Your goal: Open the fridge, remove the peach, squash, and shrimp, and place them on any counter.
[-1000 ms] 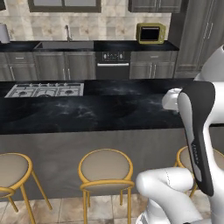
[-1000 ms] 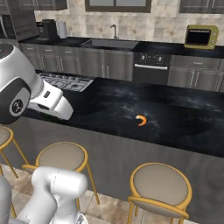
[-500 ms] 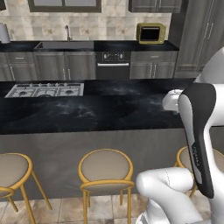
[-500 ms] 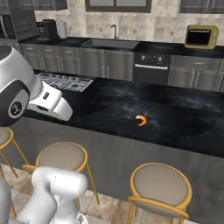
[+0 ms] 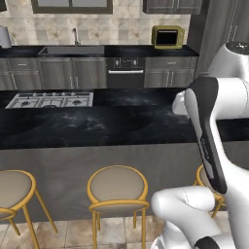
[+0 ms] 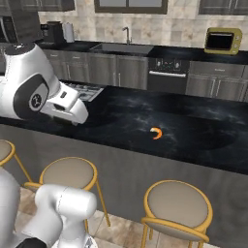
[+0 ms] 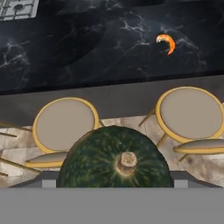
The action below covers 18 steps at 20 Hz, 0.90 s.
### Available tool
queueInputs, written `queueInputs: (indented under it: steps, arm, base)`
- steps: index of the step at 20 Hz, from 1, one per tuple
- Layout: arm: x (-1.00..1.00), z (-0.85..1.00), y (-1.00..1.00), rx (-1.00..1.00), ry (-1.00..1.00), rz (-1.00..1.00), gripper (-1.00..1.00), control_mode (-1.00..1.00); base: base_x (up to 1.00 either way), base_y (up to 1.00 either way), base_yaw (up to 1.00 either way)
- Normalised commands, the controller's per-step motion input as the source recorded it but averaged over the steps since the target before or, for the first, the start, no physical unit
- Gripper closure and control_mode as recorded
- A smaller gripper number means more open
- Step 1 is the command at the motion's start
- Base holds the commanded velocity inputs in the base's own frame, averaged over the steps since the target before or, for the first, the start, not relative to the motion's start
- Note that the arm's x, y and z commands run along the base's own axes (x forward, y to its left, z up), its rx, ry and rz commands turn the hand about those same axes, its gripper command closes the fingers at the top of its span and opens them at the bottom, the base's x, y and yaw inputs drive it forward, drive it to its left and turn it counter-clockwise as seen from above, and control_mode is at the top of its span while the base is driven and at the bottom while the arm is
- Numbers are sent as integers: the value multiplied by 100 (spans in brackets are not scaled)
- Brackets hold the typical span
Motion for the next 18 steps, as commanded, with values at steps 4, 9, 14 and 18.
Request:
queueInputs:
  steps: [4, 9, 14, 18]
  arm:
    - [70, -18, -10, 1, 10, 0, 100, -100]
    - [85, -43, -16, 0, 14, 0, 100, -100]
    - [97, -49, -3, 0, 5, 0, 100, -100]
    - [94, -58, -4, 0, -3, 0, 100, -100]
  base:
    - [0, 0, 0]
    - [0, 0, 0]
    - [0, 0, 0]
    - [0, 0, 0]
